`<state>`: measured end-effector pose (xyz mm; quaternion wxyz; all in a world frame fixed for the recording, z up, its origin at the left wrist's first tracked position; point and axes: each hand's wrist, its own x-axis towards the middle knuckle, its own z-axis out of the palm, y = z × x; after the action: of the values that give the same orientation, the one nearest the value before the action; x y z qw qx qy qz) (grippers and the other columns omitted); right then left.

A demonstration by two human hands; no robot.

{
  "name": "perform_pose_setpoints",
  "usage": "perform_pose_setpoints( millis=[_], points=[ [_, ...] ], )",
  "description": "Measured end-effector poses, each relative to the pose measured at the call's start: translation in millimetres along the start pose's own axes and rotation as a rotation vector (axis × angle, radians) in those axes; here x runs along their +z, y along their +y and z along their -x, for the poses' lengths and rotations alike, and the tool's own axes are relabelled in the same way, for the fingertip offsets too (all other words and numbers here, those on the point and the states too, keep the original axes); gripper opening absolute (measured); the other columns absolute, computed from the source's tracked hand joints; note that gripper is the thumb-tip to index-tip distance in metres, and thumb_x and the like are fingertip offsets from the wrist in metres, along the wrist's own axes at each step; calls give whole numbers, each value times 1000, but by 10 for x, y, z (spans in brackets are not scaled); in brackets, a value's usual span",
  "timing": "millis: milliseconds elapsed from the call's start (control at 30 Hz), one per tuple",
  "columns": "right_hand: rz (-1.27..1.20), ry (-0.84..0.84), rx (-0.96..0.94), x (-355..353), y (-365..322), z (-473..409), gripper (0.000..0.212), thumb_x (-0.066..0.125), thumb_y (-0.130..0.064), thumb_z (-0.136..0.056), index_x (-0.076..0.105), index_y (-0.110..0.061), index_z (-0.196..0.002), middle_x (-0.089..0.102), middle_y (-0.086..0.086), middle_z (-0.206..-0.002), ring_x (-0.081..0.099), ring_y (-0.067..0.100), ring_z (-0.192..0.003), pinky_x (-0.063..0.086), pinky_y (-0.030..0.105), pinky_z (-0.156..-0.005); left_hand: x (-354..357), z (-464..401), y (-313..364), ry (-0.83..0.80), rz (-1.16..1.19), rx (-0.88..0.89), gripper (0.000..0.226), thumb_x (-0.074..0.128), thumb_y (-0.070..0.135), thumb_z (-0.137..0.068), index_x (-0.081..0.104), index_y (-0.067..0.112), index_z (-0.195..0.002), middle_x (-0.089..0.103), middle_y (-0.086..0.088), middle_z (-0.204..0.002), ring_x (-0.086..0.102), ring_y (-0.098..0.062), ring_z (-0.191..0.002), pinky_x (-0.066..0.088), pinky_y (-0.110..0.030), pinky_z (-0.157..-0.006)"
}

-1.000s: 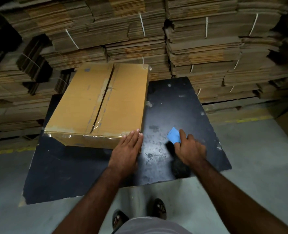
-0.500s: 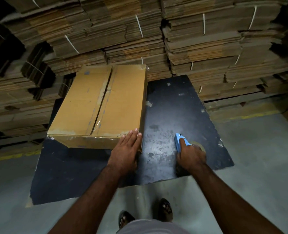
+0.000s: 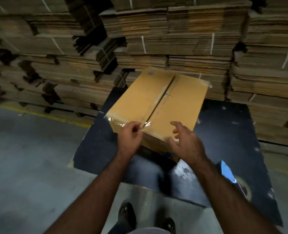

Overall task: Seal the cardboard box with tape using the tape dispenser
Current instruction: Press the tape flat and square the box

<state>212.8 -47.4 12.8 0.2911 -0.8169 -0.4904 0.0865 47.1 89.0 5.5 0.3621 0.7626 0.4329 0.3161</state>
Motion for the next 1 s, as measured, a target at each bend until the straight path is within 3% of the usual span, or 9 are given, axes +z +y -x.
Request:
perform_pose_setpoints(
  millis=[133,267,333,433,567,767,1000],
  points=[
    [21,-4,-140,425,-564,-364,55,47,-42,-84,52,-19,-134,61,6,-124,61,28,-109,53,39,-84,-427,-379,-581,168,219,-470,16,64,27,-84,74,14,-85,74,-3,-84,67,-22,-84,54,-32,-81],
    [124,-132,-169,879,-958,-717,54,46,-43,-93,48,-14,-139,54,8,-136,53,30,-120,46,43,-98,-667,-684,-999,149,494,-771,26,59,26,-96,65,14,-73,62,0,-60,55,-18,-61,43,-27,-57],
    [174,-151,-164,1086,-1084,-859,53,42,-42,-96,46,-12,-139,52,9,-139,50,29,-124,44,42,-100,-727,-777,-1119,103,548,-834,30,57,30,-98,65,11,-78,64,-5,-68,56,-17,-61,47,-29,-62],
    [216,-138,-163,1307,-1227,-1007,47,41,-39,-98,49,-8,-133,53,11,-135,50,30,-122,45,43,-99,-737,-909,-1262,-16,590,-891,41,51,41,-100,69,4,-92,70,-12,-87,66,-21,-79,54,-34,-76],
    [251,-150,-168,1530,-1376,-1133,44,38,-41,-99,49,-13,-131,50,7,-136,45,26,-127,44,42,-99,-705,-1082,-1330,-174,695,-963,51,43,48,-101,66,2,-104,67,-11,-93,65,-23,-86,51,-38,-89],
    [363,-183,-139,1676,-1413,-1089,58,34,-47,-100,41,-14,-147,39,6,-154,35,23,-142,32,41,-109,-742,-1278,-1416,-190,845,-1033,54,43,55,-99,60,4,-109,65,-11,-97,63,-23,-85,51,-37,-81],
    [468,-171,-171,1638,-1306,-790,57,31,-53,-100,45,-20,-144,45,1,-150,39,19,-139,35,38,-106,-845,-1154,-1491,-249,912,-1096,30,52,31,-100,61,3,-97,65,-15,-90,65,-25,-80,54,-35,-76]
  ],
)
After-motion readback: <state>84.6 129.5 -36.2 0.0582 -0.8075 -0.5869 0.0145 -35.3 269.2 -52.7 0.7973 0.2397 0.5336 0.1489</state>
